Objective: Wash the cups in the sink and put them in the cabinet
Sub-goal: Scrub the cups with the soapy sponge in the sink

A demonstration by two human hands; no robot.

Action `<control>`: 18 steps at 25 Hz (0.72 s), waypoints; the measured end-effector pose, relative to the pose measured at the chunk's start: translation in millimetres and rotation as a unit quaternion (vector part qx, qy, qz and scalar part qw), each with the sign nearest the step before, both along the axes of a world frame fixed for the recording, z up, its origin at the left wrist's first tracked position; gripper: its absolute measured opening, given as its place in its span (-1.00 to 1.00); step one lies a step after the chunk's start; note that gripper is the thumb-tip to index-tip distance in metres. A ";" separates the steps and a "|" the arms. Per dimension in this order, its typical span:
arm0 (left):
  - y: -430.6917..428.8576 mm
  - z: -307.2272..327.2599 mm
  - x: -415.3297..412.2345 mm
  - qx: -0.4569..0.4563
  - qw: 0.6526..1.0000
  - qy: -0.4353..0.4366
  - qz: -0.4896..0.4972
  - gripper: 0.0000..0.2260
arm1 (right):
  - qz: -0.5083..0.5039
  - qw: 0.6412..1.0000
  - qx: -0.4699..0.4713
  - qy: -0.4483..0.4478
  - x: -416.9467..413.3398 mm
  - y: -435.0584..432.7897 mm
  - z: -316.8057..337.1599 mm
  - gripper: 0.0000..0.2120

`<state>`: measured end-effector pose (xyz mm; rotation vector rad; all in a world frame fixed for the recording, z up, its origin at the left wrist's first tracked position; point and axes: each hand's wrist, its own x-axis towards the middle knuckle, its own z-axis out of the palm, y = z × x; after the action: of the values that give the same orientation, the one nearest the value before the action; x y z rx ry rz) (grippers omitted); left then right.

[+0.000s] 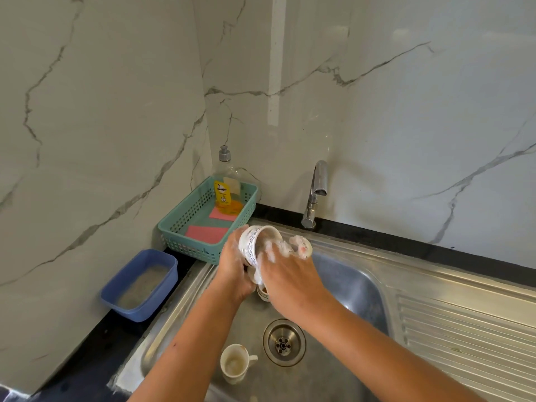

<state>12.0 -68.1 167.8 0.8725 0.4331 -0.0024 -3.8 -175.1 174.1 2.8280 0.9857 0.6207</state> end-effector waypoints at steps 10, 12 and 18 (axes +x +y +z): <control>-28.6 -24.2 -19.4 0.204 0.975 -0.027 0.082 -0.79 | -0.110 0.590 0.577 0.555 10.9 -1.0 -15.3 -0.70; -32.7 -42.7 -26.8 0.223 0.974 0.004 0.044 -0.80 | -0.143 0.647 0.545 0.514 14.3 -5.3 -34.3 -0.74; -16.7 -119.8 -36.7 0.242 0.926 0.194 -0.217 -0.80 | -0.088 0.823 0.227 0.514 -4.8 -50.1 -110.3 -0.80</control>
<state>-24.7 -84.8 48.0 1.4542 0.6149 -0.5025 -8.6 -225.2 63.8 3.6222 0.6367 -0.9561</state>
